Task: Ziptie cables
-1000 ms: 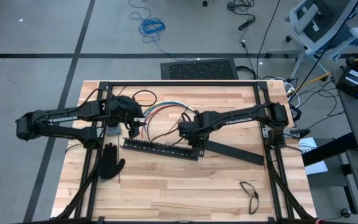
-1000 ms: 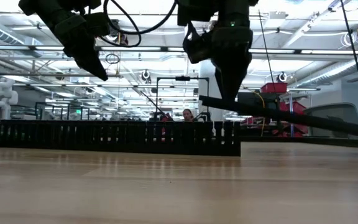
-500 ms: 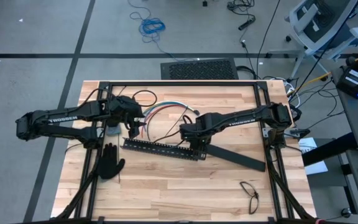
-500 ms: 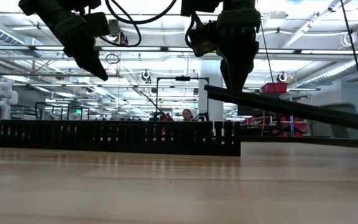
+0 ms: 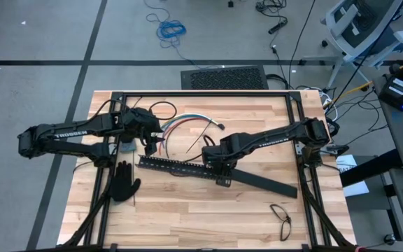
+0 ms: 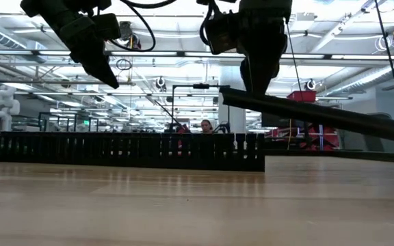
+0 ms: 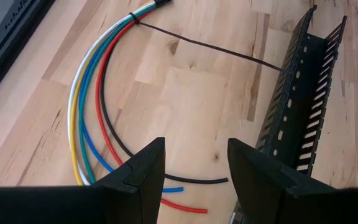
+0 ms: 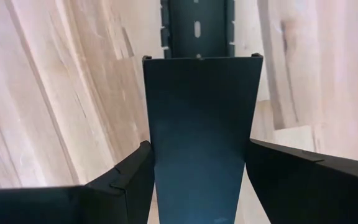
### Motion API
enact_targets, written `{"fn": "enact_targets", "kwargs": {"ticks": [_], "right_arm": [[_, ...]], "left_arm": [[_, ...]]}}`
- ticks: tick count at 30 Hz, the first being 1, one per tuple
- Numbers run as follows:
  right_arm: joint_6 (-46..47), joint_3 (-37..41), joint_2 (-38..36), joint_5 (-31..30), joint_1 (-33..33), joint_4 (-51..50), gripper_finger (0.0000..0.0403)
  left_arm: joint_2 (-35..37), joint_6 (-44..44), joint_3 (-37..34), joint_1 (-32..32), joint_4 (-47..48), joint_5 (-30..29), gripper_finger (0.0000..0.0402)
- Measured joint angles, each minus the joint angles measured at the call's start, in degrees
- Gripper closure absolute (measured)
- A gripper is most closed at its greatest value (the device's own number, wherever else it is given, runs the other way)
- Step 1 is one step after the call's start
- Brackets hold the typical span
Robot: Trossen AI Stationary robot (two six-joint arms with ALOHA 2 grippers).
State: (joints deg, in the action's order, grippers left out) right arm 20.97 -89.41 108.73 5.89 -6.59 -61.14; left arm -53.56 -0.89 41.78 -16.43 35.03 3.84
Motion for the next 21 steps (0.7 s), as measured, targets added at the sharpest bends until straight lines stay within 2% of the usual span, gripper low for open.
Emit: {"fn": "enact_targets", "kwargs": {"ticks": [19,21], "right_arm": [[1.88,0.09,3.58,-1.42,-0.61,-0.04,0.0193],[2.28,0.09,3.62,-1.36,-0.61,0.00,0.0193]], "left_arm": [[0.00,0.31,0.00,0.00,0.00,0.12,0.0232],[-0.02,0.56,0.00,0.06,-1.14,3.34,0.0232]]}}
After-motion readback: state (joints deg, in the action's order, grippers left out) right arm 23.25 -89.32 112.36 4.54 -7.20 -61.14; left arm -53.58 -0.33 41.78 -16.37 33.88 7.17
